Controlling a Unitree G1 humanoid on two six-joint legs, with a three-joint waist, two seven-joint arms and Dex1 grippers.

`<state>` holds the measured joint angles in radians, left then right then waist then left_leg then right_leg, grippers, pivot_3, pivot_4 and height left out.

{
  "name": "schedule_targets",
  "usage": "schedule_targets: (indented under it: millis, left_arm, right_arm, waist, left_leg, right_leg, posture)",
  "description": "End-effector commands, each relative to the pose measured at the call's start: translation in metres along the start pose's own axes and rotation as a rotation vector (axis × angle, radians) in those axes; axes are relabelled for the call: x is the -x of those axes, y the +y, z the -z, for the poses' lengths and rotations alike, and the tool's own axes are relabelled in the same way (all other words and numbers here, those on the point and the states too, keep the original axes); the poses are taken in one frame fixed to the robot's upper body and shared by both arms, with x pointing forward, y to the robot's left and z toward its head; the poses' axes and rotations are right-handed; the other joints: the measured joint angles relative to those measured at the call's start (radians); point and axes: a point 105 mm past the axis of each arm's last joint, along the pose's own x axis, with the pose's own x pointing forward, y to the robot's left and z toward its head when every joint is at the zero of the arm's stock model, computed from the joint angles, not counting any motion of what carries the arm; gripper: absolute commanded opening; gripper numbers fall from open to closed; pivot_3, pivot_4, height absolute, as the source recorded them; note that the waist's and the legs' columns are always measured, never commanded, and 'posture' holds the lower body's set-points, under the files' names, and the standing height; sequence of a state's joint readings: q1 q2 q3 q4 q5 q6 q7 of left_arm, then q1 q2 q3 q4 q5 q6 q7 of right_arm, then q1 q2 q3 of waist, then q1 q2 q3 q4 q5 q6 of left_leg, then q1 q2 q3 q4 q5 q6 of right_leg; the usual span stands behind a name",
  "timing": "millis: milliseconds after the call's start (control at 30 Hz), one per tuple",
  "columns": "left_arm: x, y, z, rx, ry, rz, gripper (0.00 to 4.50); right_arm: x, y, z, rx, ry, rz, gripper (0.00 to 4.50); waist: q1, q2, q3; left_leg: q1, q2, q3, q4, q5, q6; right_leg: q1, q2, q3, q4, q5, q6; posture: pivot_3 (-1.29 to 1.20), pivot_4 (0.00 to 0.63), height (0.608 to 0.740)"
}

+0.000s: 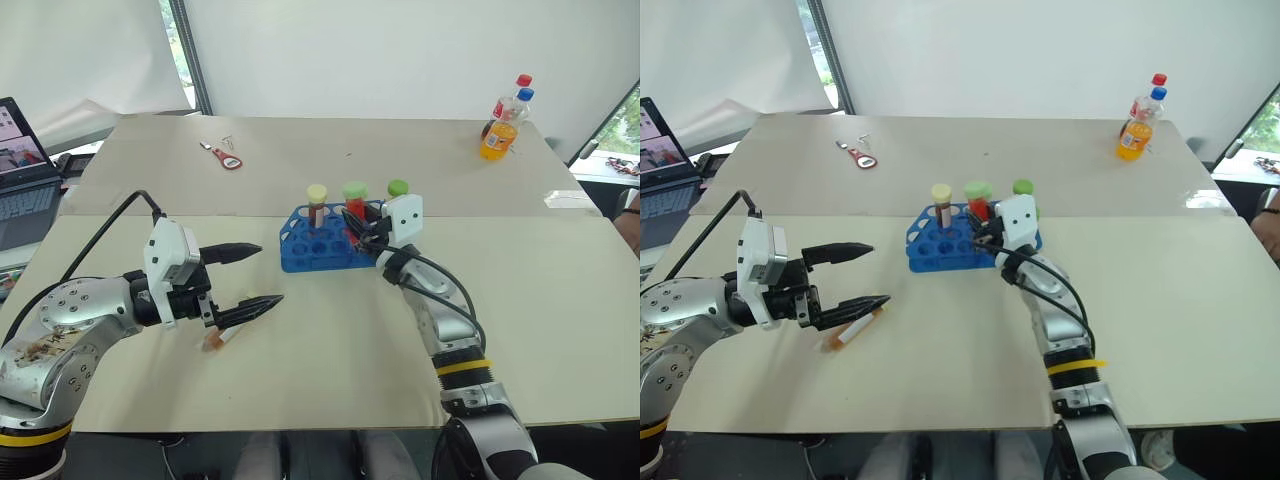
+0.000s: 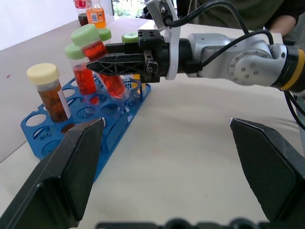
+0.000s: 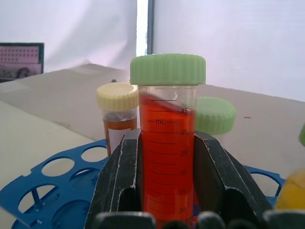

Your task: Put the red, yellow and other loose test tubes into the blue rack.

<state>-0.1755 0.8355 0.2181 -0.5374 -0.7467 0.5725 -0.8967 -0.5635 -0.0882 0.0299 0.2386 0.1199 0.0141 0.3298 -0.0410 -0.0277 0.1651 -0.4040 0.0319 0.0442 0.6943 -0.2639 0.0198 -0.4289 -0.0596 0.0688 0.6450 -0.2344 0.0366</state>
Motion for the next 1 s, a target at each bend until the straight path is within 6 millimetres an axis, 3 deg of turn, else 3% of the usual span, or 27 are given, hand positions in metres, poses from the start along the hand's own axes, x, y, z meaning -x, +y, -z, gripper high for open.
schedule_targets:
  millis: [33, 133, 200, 433, 600, 767, 833, 1000]
  left_arm:
    - [-0.001, -0.001, -0.009, -0.034, -0.021, 0.007, 4.50]
    - [-0.002, -0.001, -0.009, -0.033, -0.021, 0.009, 4.50]
    - [-0.002, -0.001, -0.009, -0.032, -0.023, 0.008, 4.50]
    - [-0.005, 0.006, -0.010, -0.010, -0.024, -0.025, 4.50]
    - [0.003, 0.019, -0.001, -0.021, 0.123, -0.086, 4.50]
    - [0.021, 0.028, 0.008, -0.049, 0.391, -0.112, 4.50]
    - [0.029, 0.032, 0.010, -0.023, 0.458, -0.120, 4.50]
    - [0.037, 0.017, 0.031, 0.132, 0.682, -0.109, 4.50]
  right_arm:
    - [0.003, -0.005, 0.000, 0.011, -0.027, 0.047, 1.02]
    - [0.007, -0.005, 0.001, 0.008, -0.041, 0.070, 1.02]
    - [0.010, -0.004, 0.001, -0.009, -0.049, 0.072, 2.06]
    - [0.024, -0.013, -0.003, 0.048, -0.031, 0.075, 4.42]
    - [0.049, -0.014, -0.013, 0.089, 0.014, -0.004, 4.42]
    - [0.085, -0.008, -0.030, 0.170, 0.118, -0.246, 4.42]
    - [0.091, 0.000, -0.036, 0.178, 0.158, -0.340, 4.42]
    - [0.122, 0.004, -0.048, 0.132, 0.369, -0.589, 4.42]
  waist:
    - [0.000, 0.000, 0.000]
    - [0.000, 0.000, 0.000]
    - [0.000, 0.000, 0.000]
    - [0.001, 0.000, 0.000]
    - [0.002, 0.000, 0.000]
    - [0.001, 0.000, 0.000]
    - [0.001, 0.000, 0.001]
    - [0.002, -0.001, 0.001]
  left_leg:
    - [0.000, 0.000, 0.000, 0.000, 0.000, 0.000]
    - [0.000, 0.000, 0.000, 0.000, 0.000, 0.000]
    - [0.000, 0.000, 0.000, 0.000, 0.000, 0.000]
    - [0.000, 0.000, -0.001, 0.000, 0.000, 0.000]
    - [-0.001, 0.000, -0.001, 0.000, 0.000, 0.000]
    - [0.000, 0.000, -0.001, -0.001, 0.000, 0.000]
    - [0.000, 0.000, -0.001, 0.000, 0.000, 0.000]
    - [0.003, 0.000, 0.000, -0.001, 0.000, 0.001]
  right_leg:
    - [0.000, 0.000, 0.000, 0.001, 0.000, 0.000]
    - [0.000, 0.000, 0.000, 0.001, 0.000, 0.000]
    - [0.000, 0.000, 0.000, 0.001, 0.000, 0.000]
    - [0.000, 0.000, 0.000, 0.001, 0.000, 0.000]
    - [0.000, 0.000, 0.000, 0.001, 0.000, 0.000]
    - [0.000, 0.000, 0.000, -0.002, 0.000, 0.000]
    - [0.001, 0.000, 0.000, -0.003, 0.000, 0.001]
    - [0.004, 0.001, 0.000, -0.003, -0.002, 0.000]
  posture:
    - [0.00, 0.150, 0.733]
    - [0.00, 0.150, 0.733]
    - [0.00, 0.150, 0.733]
    - [0.00, 0.150, 0.733]
    - [0.00, 0.150, 0.733]
    - [0.00, 0.150, 0.733]
    - [0.00, 0.150, 0.733]
    - [0.00, 0.150, 0.733]
